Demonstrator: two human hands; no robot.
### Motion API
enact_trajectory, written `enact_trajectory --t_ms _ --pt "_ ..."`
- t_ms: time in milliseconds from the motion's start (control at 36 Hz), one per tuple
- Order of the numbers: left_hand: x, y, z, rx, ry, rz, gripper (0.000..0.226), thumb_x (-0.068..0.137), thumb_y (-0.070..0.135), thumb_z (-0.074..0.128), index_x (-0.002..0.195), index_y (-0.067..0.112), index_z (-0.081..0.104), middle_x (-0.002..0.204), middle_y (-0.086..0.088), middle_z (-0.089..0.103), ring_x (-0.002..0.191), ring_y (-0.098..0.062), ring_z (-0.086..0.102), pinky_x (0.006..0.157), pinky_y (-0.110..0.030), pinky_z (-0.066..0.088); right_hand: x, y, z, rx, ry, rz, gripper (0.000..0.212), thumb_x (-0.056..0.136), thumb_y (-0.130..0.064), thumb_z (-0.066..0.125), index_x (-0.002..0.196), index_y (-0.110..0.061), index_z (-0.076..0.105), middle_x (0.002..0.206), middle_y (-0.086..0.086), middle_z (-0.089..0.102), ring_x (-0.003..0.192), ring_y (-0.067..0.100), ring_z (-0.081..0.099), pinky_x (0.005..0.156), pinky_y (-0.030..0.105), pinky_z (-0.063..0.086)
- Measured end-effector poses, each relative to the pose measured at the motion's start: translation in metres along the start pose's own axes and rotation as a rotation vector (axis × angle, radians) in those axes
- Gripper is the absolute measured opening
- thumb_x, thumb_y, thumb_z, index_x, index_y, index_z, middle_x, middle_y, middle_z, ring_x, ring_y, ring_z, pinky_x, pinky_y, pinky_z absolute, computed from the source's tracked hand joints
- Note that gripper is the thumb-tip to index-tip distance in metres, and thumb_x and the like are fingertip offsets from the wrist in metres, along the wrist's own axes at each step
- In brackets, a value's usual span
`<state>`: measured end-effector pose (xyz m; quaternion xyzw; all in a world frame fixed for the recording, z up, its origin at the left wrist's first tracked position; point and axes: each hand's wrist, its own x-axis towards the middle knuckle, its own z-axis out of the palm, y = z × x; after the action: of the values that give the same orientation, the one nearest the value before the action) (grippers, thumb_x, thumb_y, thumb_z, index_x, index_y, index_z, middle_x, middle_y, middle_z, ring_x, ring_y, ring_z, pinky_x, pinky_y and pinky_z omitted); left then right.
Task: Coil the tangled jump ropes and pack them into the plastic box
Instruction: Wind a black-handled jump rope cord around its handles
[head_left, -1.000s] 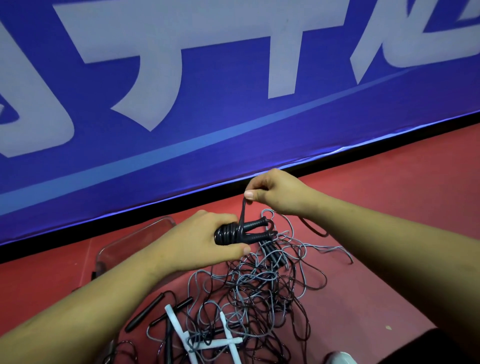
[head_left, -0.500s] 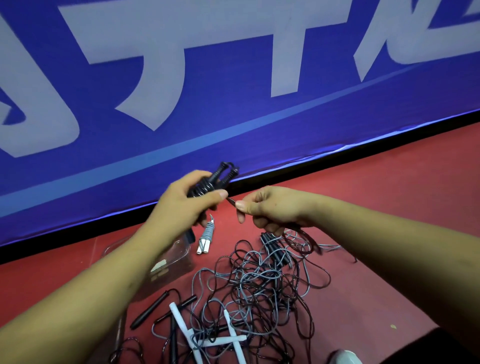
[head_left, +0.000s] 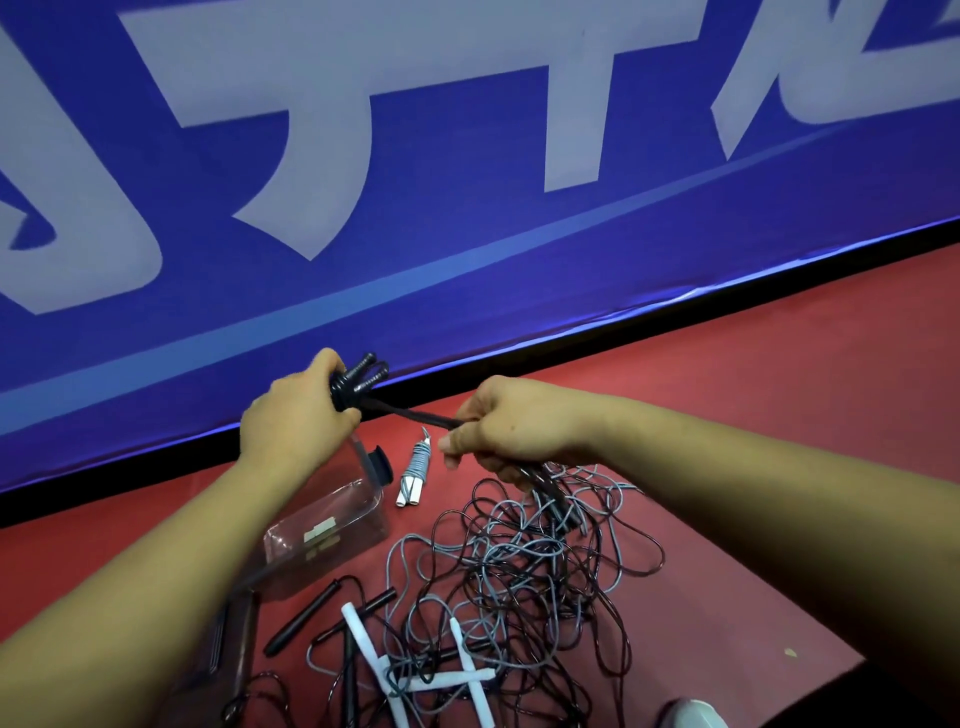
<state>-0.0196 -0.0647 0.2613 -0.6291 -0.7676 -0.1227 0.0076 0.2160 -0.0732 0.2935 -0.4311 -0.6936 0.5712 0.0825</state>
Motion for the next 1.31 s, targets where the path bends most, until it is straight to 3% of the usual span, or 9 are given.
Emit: enact_trajectory --t_ms 139,250,417,639,806,889,1028,1194,1306 --pt "-0.009 0.003 0.017 0.087 -0.287 0.213 0.032 0.077 0.041 0.07 0.093 0.039 0.043 0.084 0.007 0.064 0.08 -0.023 0.061 0.063 -0.031 0.047 -0.003 -0.001 -0.004 -0.223 0.186 -0.12 0.024 0.1 -0.022 0.053 0.091 -0.009 0.07 0.06 0.001 0.044 0.046 0.01 0.039 0.046 0.02 0.035" --pt "-0.021 0.023 0.023 0.048 -0.442 0.439 0.028 0.074 0.042 0.068 0.094 0.036 0.049 0.073 0.01 0.06 0.073 -0.014 0.059 0.061 -0.028 0.049 -0.001 0.007 -0.017 -0.155 0.413 -0.153 0.026 0.099 -0.022 0.052 0.08 -0.016 0.068 0.058 0.001 0.043 0.044 0.011 0.034 0.047 0.023 0.031" --pt "-0.041 0.057 0.014 -0.102 -0.461 0.579 0.063 0.06 0.091 0.053 0.091 0.036 0.054 0.063 0.01 0.057 0.063 -0.004 0.054 0.064 -0.032 0.05 0.003 0.016 -0.03 -0.224 0.535 -0.153 0.027 0.099 -0.023 0.052 0.081 -0.011 0.068 0.061 0.004 0.046 0.047 0.013 0.035 0.048 0.025 0.03" --pt "-0.056 0.071 -0.004 -0.403 -0.352 0.618 0.026 0.08 0.06 0.066 0.075 0.045 0.045 0.058 0.014 0.051 0.054 -0.009 0.048 0.054 -0.03 0.038 0.006 0.039 -0.04 -0.081 0.478 -0.049 0.029 0.099 -0.03 0.054 0.088 -0.007 0.067 0.062 0.008 0.04 0.048 0.019 0.036 0.042 0.021 0.031" --pt "-0.057 0.072 -0.007 -0.672 -0.317 0.409 0.034 0.08 0.052 0.067 0.105 0.04 0.049 0.067 0.001 0.068 0.052 -0.015 0.061 0.053 -0.033 0.052 0.01 0.054 -0.037 0.036 0.334 0.064 0.014 0.077 -0.027 0.055 0.071 -0.02 0.065 0.055 0.0 0.047 0.053 0.021 0.039 0.051 0.031 0.027" --pt "-0.05 0.073 -0.014 -0.997 -0.331 0.259 0.04 0.092 0.026 0.065 0.124 0.049 0.055 0.059 -0.002 0.061 0.045 -0.018 0.055 0.044 -0.023 0.043 0.009 0.054 -0.036 0.101 0.217 0.08 0.036 0.095 -0.042 0.058 0.073 -0.015 0.066 0.048 -0.004 0.039 0.048 0.017 0.033 0.049 0.028 0.024" --pt "-0.026 0.059 -0.025 -1.25 -0.212 -0.05 0.008 0.095 0.031 0.059 0.089 0.032 0.063 0.061 -0.006 0.059 0.044 -0.023 0.051 0.042 -0.021 0.035 0.008 0.04 -0.028 0.303 -0.005 0.062 0.046 0.097 -0.053 0.048 0.084 -0.01 0.055 0.055 -0.004 0.027 0.047 0.011 0.022 0.042 0.021 0.02" --pt "-0.016 0.038 -0.024 -1.328 -0.18 -0.241 0.021 0.094 0.041 0.057 0.086 0.023 0.053 0.064 -0.003 0.059 0.047 -0.023 0.051 0.041 -0.022 0.032 0.018 0.03 -0.015 0.399 0.074 -0.057 0.036 0.103 -0.028 0.049 0.07 -0.02 0.036 0.058 -0.001 0.035 0.047 0.011 0.029 0.047 0.024 0.023" --pt "-0.014 0.037 -0.028 -1.381 -0.134 -0.274 0.022 0.094 0.041 0.058 0.085 0.023 0.052 0.064 -0.002 0.059 0.046 -0.022 0.052 0.045 -0.024 0.032 0.017 0.03 -0.015 0.418 0.113 -0.082 0.026 0.104 -0.022 0.046 0.083 -0.012 0.059 0.067 0.004 0.056 0.061 0.018 0.057 0.059 0.027 0.045"
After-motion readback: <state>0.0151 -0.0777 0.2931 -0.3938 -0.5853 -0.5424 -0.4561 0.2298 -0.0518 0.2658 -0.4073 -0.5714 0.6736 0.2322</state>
